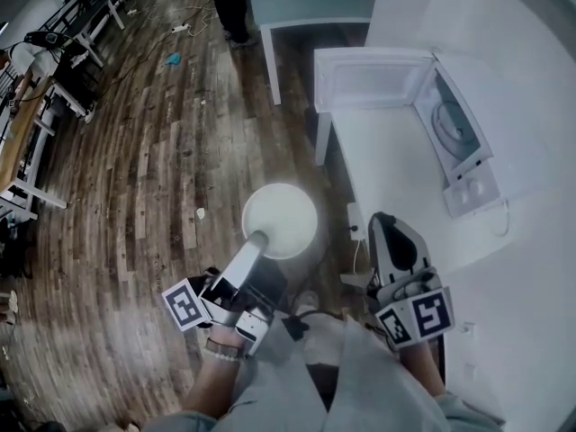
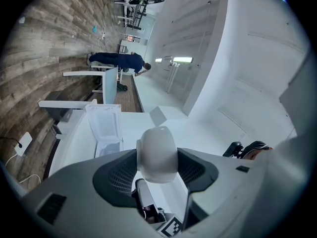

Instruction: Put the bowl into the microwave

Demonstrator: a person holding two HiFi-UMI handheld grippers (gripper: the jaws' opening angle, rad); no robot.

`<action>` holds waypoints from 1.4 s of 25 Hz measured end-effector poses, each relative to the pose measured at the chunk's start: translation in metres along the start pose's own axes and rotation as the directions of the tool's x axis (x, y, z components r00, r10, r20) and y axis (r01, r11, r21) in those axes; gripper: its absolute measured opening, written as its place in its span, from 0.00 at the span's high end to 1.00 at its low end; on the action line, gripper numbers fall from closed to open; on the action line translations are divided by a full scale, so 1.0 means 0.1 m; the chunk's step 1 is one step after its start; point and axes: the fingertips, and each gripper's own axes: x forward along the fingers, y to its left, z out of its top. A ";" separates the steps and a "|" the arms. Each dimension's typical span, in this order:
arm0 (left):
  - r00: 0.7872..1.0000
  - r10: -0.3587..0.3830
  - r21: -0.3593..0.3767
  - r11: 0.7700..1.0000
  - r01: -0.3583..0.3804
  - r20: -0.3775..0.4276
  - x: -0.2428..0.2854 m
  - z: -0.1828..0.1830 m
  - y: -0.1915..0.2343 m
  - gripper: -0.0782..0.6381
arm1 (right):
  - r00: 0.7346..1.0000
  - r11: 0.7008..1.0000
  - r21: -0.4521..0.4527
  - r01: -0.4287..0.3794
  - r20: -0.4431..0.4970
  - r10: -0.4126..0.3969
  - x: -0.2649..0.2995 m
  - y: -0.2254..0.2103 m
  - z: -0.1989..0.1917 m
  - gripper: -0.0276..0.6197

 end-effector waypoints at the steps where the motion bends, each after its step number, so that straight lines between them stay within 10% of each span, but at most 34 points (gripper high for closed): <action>1: 1.000 0.002 0.001 1.000 -0.002 0.002 0.04 0.00 0.03 0.55 | 1.000 1.000 0.003 0.000 -0.001 0.000 0.02 -0.06 -0.01 0.95; 25: 0.985 0.010 -0.083 0.996 -0.024 -0.171 1.00 0.01 0.48 0.55 | 0.981 0.981 0.042 0.192 -0.001 -0.192 0.11 -0.88 -0.08 0.95; 35: 0.922 -0.014 -0.153 0.987 -0.049 -0.388 1.94 0.32 0.94 0.55 | 0.926 0.925 0.038 0.378 0.007 -0.378 0.70 -1.42 0.06 0.95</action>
